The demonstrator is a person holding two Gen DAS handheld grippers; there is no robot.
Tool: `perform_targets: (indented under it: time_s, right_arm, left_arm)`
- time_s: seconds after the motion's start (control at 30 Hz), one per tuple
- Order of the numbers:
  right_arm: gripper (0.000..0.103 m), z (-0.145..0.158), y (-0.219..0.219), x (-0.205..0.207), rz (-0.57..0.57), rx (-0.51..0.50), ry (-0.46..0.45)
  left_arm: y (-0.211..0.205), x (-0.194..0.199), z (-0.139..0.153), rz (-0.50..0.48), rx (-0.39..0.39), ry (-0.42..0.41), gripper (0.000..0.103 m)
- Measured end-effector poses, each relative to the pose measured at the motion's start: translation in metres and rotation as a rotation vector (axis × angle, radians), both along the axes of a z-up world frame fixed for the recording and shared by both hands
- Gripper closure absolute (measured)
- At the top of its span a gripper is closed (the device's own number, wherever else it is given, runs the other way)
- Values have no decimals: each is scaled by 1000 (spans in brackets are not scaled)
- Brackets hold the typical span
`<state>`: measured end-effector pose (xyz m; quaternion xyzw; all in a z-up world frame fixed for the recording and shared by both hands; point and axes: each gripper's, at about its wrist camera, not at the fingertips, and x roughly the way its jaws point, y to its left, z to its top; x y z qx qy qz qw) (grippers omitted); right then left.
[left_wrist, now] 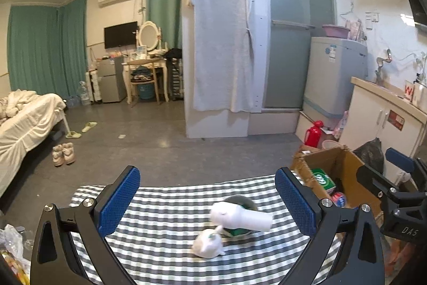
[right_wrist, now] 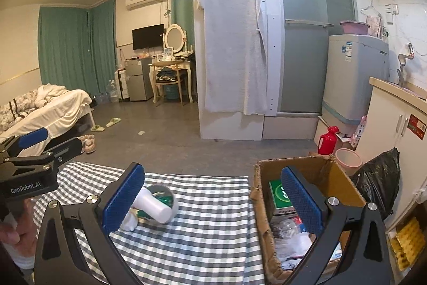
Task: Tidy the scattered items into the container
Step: 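Withdraw both grippers from the box toward the hair dryer and plush toy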
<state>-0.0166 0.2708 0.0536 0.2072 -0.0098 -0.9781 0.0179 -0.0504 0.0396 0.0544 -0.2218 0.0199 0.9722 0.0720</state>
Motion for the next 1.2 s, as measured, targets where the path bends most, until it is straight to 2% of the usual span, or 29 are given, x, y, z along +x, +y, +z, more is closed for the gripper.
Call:
perform_targets:
  time_s: [0.37, 0.67, 1.0, 1.2]
  right_arm:
    - [0, -8, -36, -10, 63, 23, -23]
    - [0, -17, -60, -15, 109, 47, -44]
    - [0, -29, -69, -28, 131, 69, -102]
    - [0, -45, -70, -39, 156, 98, -186]
  left_arm:
    - [-36, 7, -6, 117, -34, 12, 0]
    - [-59, 4, -14, 183, -25, -26, 0]
    - [-61, -4, -24, 167, -38, -64, 0]
    - [-55, -13, -36, 141, -44, -117, 0]
